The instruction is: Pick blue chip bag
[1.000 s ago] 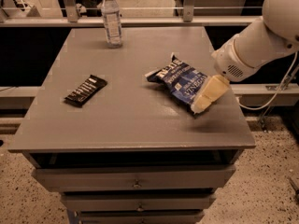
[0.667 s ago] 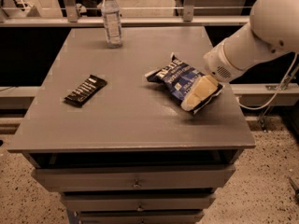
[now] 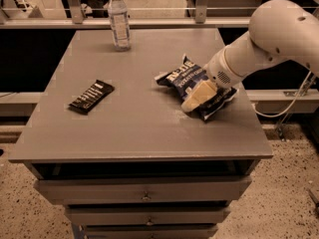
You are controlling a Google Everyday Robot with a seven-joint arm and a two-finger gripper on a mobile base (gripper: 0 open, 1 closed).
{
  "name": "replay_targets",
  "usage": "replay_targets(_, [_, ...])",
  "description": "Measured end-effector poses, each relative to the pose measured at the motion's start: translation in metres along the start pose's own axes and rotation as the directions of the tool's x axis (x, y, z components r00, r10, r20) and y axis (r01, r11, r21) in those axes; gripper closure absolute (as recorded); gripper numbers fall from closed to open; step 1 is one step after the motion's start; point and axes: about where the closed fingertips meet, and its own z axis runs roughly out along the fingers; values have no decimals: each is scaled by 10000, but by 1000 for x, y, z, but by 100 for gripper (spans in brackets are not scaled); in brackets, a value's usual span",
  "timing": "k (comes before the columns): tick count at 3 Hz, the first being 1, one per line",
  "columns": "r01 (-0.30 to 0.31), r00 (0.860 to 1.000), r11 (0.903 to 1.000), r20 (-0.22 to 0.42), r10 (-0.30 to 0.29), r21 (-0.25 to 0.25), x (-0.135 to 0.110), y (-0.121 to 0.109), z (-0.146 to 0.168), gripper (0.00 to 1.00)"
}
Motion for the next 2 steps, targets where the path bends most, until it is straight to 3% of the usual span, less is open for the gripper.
replay_targets(2, [-93, 9997, 9999, 230, 95, -80, -11, -4, -2, 64])
